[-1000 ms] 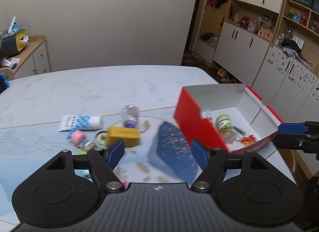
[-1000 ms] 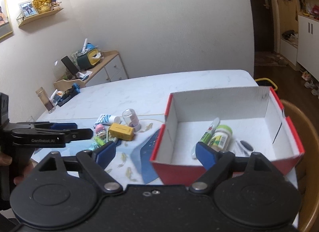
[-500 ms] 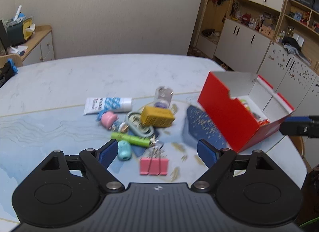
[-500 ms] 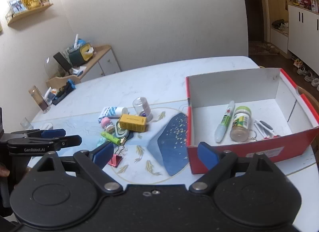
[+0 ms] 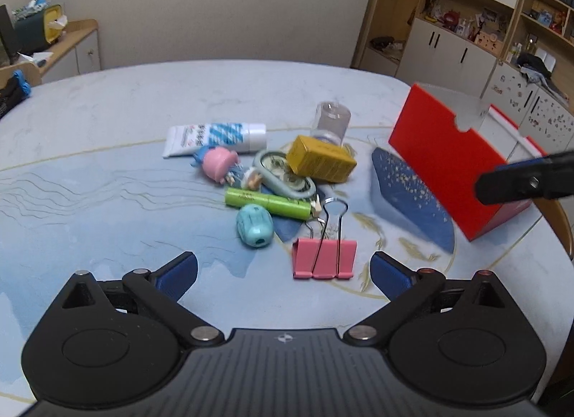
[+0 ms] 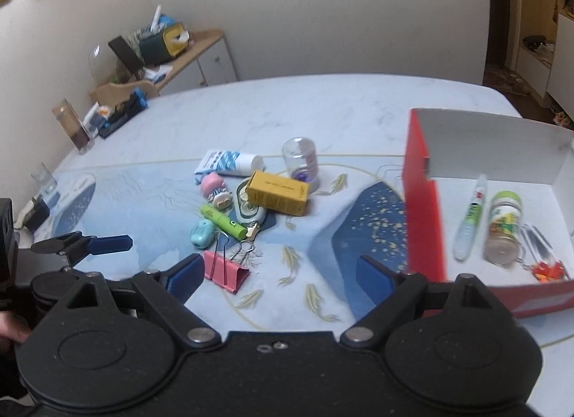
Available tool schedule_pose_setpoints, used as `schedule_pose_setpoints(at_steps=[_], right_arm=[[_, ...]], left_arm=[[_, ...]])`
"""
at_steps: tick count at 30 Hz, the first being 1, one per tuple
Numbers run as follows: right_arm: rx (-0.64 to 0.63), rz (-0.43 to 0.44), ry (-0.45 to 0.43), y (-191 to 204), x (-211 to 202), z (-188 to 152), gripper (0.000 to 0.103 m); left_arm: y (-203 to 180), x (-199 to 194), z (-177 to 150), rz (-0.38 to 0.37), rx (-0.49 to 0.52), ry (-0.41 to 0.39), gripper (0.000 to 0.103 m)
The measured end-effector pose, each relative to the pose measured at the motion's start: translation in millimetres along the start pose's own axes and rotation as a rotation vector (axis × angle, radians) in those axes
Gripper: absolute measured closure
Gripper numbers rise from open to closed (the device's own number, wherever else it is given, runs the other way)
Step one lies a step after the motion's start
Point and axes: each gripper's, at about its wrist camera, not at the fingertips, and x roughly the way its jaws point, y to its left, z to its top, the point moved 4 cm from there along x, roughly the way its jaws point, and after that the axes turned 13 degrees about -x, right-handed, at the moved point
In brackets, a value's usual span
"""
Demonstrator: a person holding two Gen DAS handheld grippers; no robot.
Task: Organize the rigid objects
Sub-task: 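Withdraw both tools from the box toward the remaining items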
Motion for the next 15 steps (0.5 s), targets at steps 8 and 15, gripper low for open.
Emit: schedule_pose_setpoints(at_steps=[8,15], right_arm=[[-0.057,0.024,0.085,18.3,43.5,7.4,0.015],[-0.064,0.039,0.160,24.6,70.1,-5.3,0.017]], left_arm=[[17.6,20.3,5.3,-0.025,-0.065,0.004,0.000],[40.1,37.3,20.2,0.035,-0.104,-0.009,0.000]])
